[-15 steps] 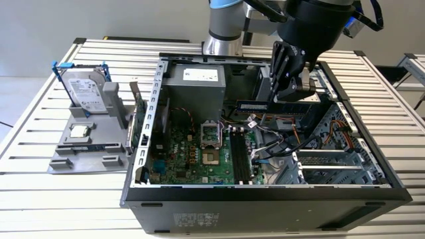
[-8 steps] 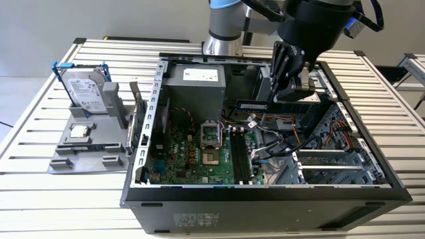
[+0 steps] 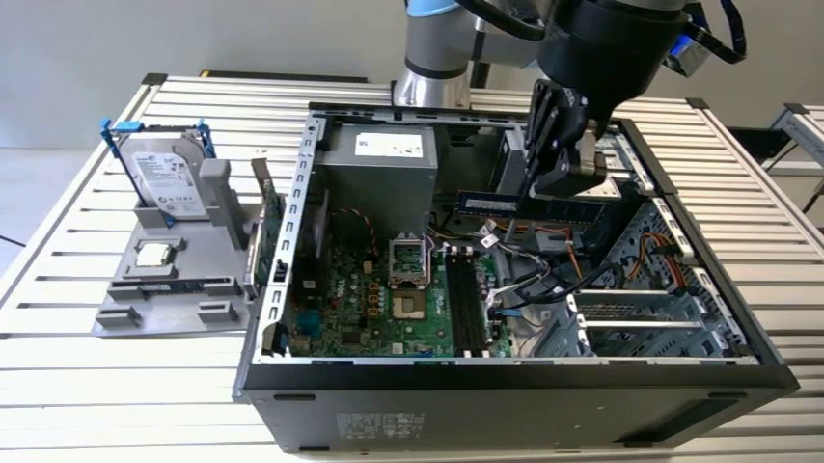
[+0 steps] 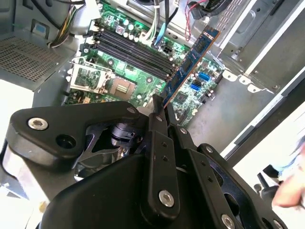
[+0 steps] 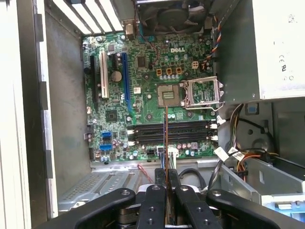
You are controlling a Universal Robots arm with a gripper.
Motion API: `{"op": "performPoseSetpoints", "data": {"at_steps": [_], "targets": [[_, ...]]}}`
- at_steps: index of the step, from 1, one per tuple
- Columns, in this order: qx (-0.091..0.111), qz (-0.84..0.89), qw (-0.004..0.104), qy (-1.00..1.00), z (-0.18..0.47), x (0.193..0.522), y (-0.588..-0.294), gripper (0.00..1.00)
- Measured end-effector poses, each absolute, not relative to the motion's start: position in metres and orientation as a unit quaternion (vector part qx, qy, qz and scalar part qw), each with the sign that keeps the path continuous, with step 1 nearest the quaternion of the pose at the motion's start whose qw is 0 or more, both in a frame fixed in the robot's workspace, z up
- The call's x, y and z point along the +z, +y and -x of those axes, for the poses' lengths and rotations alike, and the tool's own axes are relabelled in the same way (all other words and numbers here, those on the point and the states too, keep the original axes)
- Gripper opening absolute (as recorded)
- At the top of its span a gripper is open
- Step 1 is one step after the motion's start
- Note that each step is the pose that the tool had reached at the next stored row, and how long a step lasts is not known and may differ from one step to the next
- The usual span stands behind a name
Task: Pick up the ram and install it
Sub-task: 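Insert the ram into the slot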
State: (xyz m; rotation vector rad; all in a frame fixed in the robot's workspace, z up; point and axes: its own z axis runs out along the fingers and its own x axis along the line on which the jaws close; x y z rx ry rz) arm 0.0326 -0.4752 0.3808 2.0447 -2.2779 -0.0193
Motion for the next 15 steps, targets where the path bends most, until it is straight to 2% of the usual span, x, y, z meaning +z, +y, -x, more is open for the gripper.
{"op": "performPoseSetpoints", "data": {"at_steps": [15], "targets": [[-0.008,-0.627,0.04,-0.778,-0.0326,0.3807,-0.4752,0.0]]}}
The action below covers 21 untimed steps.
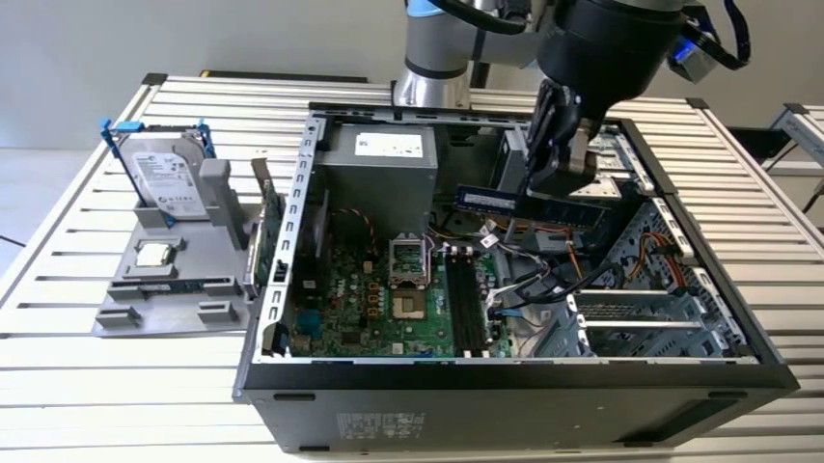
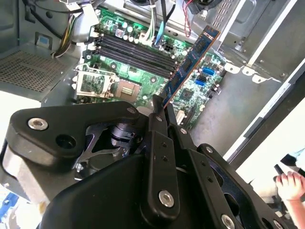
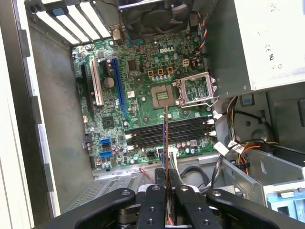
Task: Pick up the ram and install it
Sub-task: 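Insert the ram into the slot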
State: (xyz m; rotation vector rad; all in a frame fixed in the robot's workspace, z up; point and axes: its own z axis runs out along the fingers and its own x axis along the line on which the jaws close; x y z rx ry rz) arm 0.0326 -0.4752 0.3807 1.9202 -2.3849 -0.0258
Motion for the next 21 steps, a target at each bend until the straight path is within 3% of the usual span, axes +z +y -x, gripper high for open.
{"op": "performPoseSetpoints", "data": {"at_steps": [21], "targets": [[-0.011,-0.58,0.039,-0.813,-0.0326,0.3807,-0.4752,0.0]]}}
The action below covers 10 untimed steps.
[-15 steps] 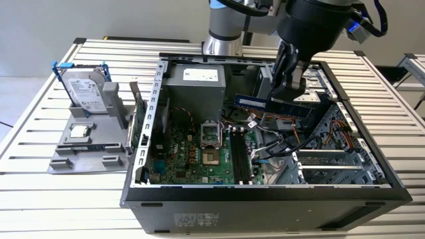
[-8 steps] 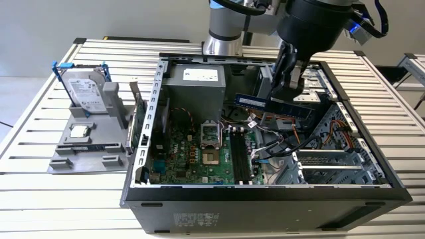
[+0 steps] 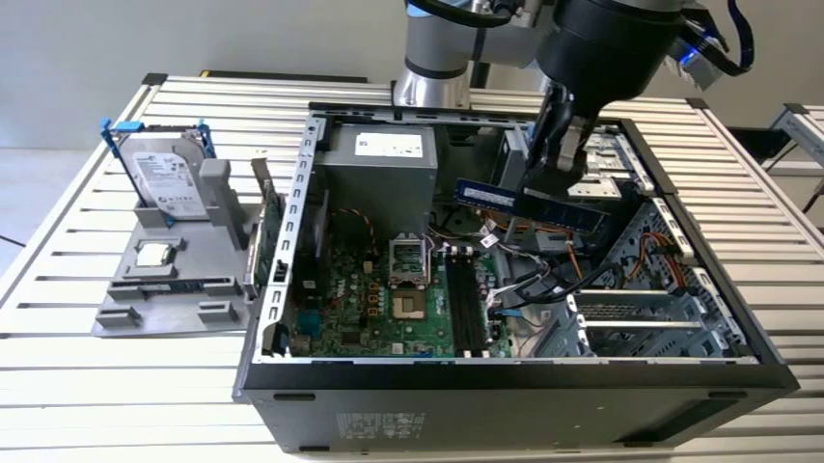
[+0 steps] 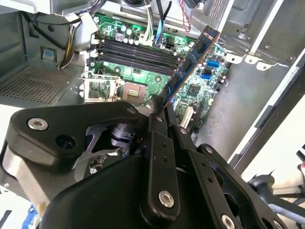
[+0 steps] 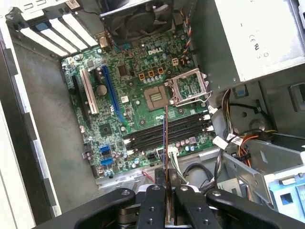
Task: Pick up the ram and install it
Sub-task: 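Insert the ram into the slot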
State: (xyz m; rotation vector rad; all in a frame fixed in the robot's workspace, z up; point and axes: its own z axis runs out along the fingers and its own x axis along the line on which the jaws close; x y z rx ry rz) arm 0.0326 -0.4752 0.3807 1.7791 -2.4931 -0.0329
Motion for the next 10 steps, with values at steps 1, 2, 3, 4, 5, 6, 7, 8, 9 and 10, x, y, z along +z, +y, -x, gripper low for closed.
{"op": "performPoseSetpoints", "data": {"at_steps": [1,2,3,4,5,6,7,8,9,10], "targets": [[-0.011,-0.578,0.039,-0.815,-0.0326,0.3807,-0.4752,0.0],[-0.011,-0.576,0.039,-0.816,-0.0326,0.3807,-0.4752,0.0],[-0.011,-0.573,0.039,-0.818,-0.0326,0.3807,-0.4752,0.0],[-0.011,-0.571,0.039,-0.82,-0.0326,0.3807,-0.4752,0.0],[-0.011,-0.568,0.039,-0.822,-0.0326,0.3807,-0.4752,0.0],[-0.011,-0.565,0.039,-0.824,-0.0326,0.3807,-0.4752,0.0],[-0.012,-0.562,0.039,-0.826,-0.0326,0.3807,-0.4752,0.0],[-0.012,-0.559,0.039,-0.828,-0.0326,0.3807,-0.4752,0.0],[-0.012,-0.556,0.039,-0.83,-0.0326,0.3806,-0.4752,0.0],[-0.012,-0.553,0.039,-0.832,-0.0326,0.3807,-0.4752,0.0]]}}
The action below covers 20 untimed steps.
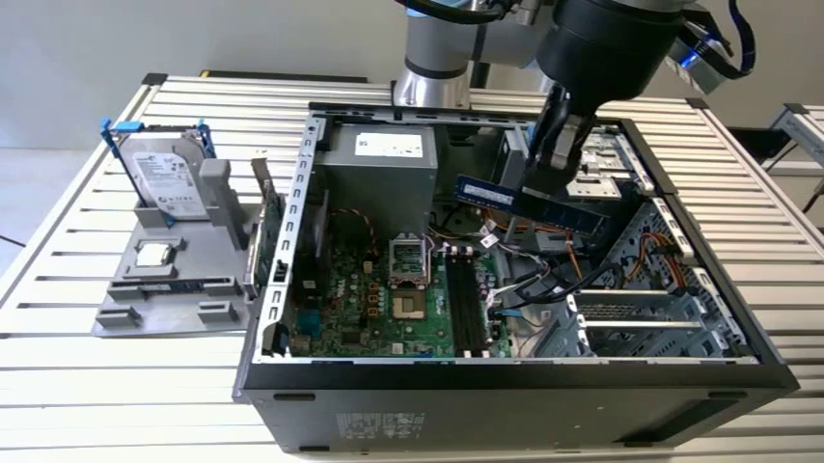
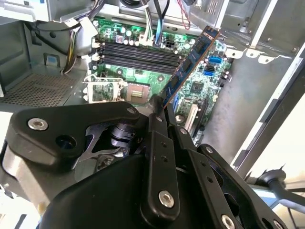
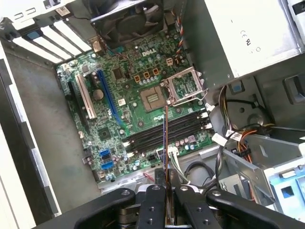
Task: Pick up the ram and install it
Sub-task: 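Insert the ram into the slot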
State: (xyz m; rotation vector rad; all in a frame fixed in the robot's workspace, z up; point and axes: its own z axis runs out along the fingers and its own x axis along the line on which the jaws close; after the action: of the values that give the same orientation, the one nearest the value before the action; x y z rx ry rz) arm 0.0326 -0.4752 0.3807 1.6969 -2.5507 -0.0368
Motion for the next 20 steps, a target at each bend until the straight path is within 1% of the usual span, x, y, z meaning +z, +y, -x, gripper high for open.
{"op": "performPoseSetpoints", "data": {"at_steps": [20], "targets": [[-0.015,-0.495,0.038,-0.868,-0.0326,0.3807,-0.4752,0.0]]}}
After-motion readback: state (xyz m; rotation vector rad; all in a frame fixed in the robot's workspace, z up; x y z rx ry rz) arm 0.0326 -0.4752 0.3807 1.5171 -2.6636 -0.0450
